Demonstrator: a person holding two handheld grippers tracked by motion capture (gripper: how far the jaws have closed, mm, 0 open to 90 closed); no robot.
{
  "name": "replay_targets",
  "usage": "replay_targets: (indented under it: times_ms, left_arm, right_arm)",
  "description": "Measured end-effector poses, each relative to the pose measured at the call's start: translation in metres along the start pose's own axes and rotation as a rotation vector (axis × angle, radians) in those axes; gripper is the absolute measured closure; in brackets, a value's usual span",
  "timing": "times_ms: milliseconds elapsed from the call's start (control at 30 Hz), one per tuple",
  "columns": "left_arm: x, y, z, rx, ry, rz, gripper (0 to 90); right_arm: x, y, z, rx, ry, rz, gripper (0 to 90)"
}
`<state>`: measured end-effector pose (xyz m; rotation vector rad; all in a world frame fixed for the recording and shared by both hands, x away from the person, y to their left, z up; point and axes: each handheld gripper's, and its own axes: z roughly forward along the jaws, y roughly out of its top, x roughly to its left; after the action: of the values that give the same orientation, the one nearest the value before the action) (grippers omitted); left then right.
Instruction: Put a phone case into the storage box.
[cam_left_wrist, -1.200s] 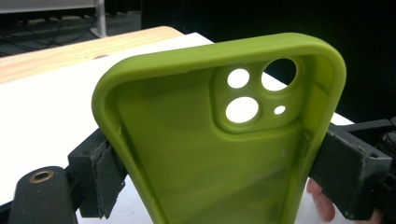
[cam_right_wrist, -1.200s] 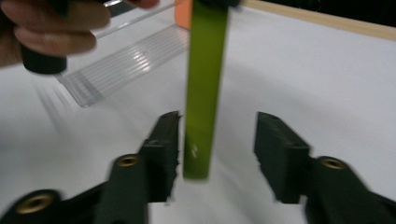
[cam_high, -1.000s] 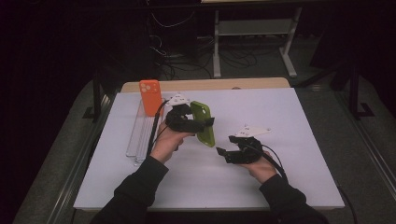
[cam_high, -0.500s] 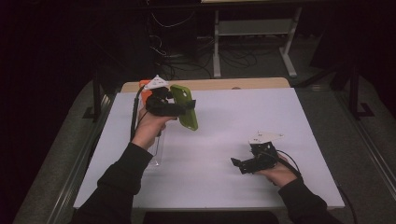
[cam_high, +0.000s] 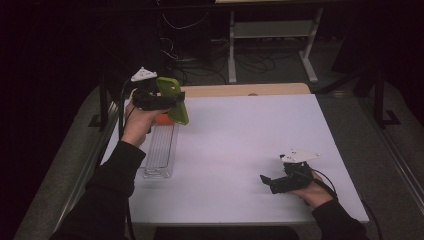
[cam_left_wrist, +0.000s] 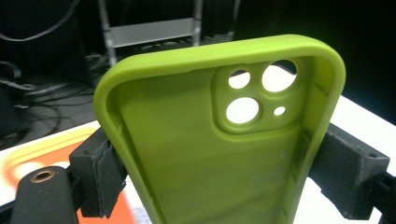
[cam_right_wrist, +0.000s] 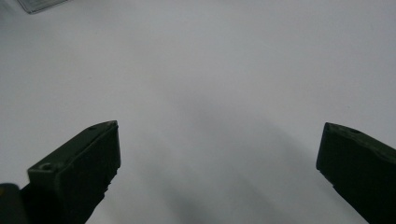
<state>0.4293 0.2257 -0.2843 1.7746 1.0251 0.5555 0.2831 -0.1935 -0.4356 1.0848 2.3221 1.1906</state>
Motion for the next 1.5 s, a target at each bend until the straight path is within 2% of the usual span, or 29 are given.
replay_targets:
  times_ms: [33,167,333,433,567,633,767,800,900,933,1167,1367,1400,1467,1500]
  left_arm:
    - [0.003,0.000,0.000,0.006,0.020,0.004,13.8]
    - [0.012,0.000,0.004,0.004,0.112,-0.006,13.8]
    - [0.020,-0.004,0.013,0.042,0.229,-0.009,13.7]
    - [0.023,-0.008,0.019,0.062,0.289,-0.021,13.7]
    - [0.030,-0.015,0.027,0.092,0.344,-0.021,13.6]
    - [0.032,-0.020,0.031,0.111,0.358,-0.034,13.6]
    - [0.036,-0.028,0.039,0.118,0.390,-0.042,13.6]
    - [0.036,-0.030,0.041,0.114,0.397,-0.051,13.6]
    - [0.039,-0.035,0.046,0.125,0.406,-0.068,13.5]
    - [0.040,-0.037,0.048,0.132,0.407,-0.057,13.5]
    - [0.042,-0.044,0.058,0.146,0.422,-0.071,13.4]
    - [0.044,-0.056,0.068,0.163,0.431,-0.079,13.2]
    - [0.045,-0.058,0.069,0.177,0.439,-0.063,13.2]
    - [0.045,-0.063,0.072,0.172,0.445,-0.067,13.1]
    - [0.046,-0.064,0.072,0.188,0.444,-0.061,13.0]
  right_arm:
    - [-0.001,0.000,0.000,-0.007,-0.004,-0.014,0.0]
    - [-0.001,-0.001,0.001,0.004,0.001,-0.007,0.0]
    - [0.000,-0.001,0.002,0.007,-0.002,-0.006,0.0]
    - [0.000,-0.001,0.002,0.008,-0.001,-0.004,0.0]
    - [0.000,-0.001,0.002,0.004,-0.001,-0.006,0.0]
    - [0.000,-0.001,0.002,0.004,-0.002,-0.005,0.0]
    - [-0.001,-0.001,0.002,0.000,-0.003,-0.014,0.0]
    - [0.000,-0.001,0.002,0.007,0.001,0.000,0.0]
    - [-0.001,-0.001,0.002,0.001,-0.001,-0.009,0.0]
    - [-0.001,-0.001,0.002,0.001,0.001,-0.007,0.0]
    - [-0.001,-0.001,0.002,-0.001,0.004,-0.009,0.0]
    - [-0.001,-0.001,0.001,-0.002,0.008,-0.005,0.0]
    - [-0.001,-0.001,0.001,-0.002,0.008,-0.004,0.0]
    - [-0.001,-0.001,0.001,-0.002,0.009,-0.004,0.0]
    - [-0.001,-0.001,0.001,-0.002,0.010,-0.002,0.0]
